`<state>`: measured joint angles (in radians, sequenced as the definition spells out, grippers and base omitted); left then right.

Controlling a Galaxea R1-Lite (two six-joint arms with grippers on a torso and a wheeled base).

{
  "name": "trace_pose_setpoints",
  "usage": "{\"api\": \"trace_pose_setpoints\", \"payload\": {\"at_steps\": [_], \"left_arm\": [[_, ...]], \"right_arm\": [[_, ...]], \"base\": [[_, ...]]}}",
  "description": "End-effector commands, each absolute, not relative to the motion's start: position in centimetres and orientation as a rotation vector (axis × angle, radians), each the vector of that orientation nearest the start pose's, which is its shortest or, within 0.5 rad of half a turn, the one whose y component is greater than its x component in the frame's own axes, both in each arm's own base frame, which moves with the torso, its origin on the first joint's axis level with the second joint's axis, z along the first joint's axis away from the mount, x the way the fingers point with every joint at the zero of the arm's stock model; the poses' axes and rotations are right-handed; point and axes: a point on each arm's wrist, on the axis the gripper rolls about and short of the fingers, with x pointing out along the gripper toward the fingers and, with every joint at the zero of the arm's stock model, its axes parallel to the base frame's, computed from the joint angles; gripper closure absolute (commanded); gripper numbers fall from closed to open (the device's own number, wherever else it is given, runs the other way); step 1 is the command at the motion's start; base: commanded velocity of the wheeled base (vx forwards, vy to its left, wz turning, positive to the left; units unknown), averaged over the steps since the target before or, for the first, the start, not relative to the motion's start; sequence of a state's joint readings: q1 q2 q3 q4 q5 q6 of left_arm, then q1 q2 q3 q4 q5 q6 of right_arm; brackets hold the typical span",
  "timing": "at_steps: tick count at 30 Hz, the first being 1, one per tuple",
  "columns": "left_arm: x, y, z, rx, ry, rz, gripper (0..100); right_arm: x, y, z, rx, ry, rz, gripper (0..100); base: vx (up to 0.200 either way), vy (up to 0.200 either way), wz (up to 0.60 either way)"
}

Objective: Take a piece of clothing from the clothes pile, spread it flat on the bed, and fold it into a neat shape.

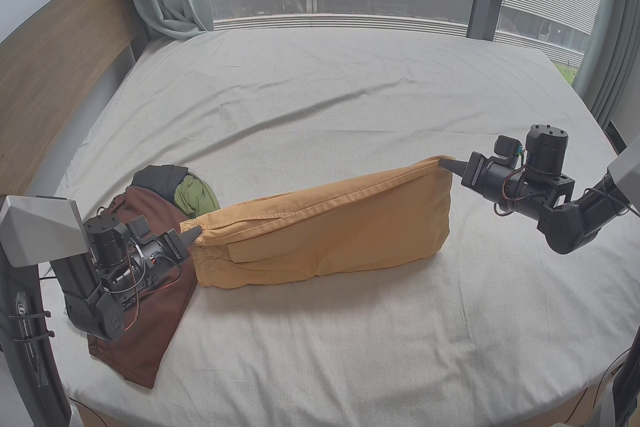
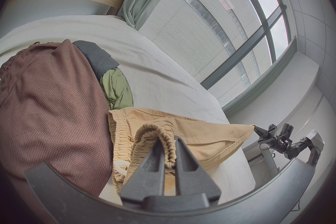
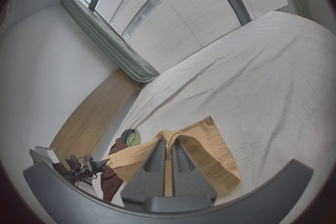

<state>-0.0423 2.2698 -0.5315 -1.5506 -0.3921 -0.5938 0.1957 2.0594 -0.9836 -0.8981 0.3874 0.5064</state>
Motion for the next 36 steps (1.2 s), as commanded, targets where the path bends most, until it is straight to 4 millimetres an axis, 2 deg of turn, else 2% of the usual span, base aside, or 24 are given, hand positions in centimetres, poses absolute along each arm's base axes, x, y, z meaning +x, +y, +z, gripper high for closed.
{"api": "trace_pose_setpoints", "payload": {"at_steps": [1, 21, 36], "left_arm": [[34.2, -2.3, 1.9, -0.616, 0.315, -0.359, 100], [36.9, -3.2, -0.2, -0.627, 0.275, -0.273, 100], [37.8, -2.9, -0.9, -0.627, 0.259, -0.236, 100]], "right_arm": [[39.2, 8.4, 11.5, 0.511, 0.352, 0.511, 100], [43.5, 8.6, 8.0, 0.517, 0.36, 0.489, 100], [45.3, 9.3, 6.4, 0.511, 0.342, 0.478, 100]], "base": [[0.0, 0.0, 0.0], [0.0, 0.0, 0.0], [0.0, 0.0, 0.0]]}}
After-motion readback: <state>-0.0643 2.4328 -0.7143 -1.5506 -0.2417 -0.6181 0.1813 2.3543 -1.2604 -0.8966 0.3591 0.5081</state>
